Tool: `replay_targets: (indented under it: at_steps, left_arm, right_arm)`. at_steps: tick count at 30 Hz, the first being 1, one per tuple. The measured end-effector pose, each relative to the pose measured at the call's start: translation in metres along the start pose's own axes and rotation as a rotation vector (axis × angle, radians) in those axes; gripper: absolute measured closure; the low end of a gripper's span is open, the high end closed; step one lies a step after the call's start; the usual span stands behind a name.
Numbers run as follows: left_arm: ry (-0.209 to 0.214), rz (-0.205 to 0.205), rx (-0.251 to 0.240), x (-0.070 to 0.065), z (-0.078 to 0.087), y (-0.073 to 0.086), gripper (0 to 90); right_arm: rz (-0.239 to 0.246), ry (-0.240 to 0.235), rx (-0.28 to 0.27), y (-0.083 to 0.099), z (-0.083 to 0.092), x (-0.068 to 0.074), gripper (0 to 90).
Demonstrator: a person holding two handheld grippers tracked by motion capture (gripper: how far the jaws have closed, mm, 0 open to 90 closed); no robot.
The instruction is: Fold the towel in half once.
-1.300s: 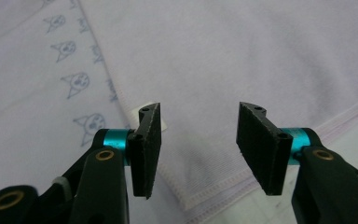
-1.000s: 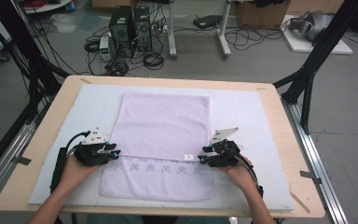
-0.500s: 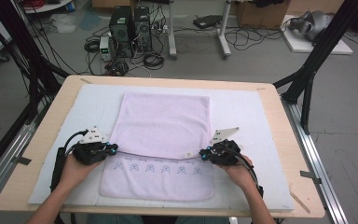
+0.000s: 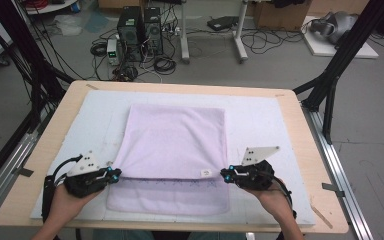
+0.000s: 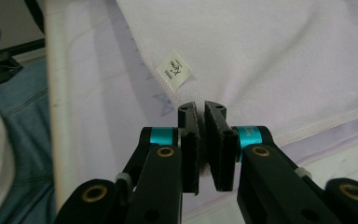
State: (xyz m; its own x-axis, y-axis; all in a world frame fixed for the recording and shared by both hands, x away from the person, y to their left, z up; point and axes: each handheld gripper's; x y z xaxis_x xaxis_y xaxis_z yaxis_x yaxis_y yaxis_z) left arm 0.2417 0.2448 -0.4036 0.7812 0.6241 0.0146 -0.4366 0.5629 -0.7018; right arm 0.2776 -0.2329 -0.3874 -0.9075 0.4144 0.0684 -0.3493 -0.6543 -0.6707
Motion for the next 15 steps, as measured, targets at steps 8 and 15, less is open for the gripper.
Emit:
replay_targets:
  at_steps: [8,15]
  left_arm:
    - [0.034,-0.039,0.055,-0.026,0.011,0.024,63.7]
    - [0.045,-0.042,0.08,-0.02,-0.011,0.033,65.4]
  right_arm:
    - [0.011,-0.058,0.033,0.02,0.005,0.028,64.7]
    - [0.036,-0.06,0.089,0.03,-0.028,0.028,61.7]
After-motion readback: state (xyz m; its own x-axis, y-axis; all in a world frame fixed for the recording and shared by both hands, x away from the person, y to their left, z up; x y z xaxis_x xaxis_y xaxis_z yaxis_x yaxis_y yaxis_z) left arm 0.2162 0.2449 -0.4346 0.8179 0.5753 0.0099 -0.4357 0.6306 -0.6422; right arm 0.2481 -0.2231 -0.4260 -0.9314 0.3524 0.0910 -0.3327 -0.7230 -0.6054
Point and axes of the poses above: each handheld gripper's, and its own axes: z roughly backward along the jaws, y roughly out of its underside, x roughly to its left, and after that the axes turned 10 degrees about x, right-handed
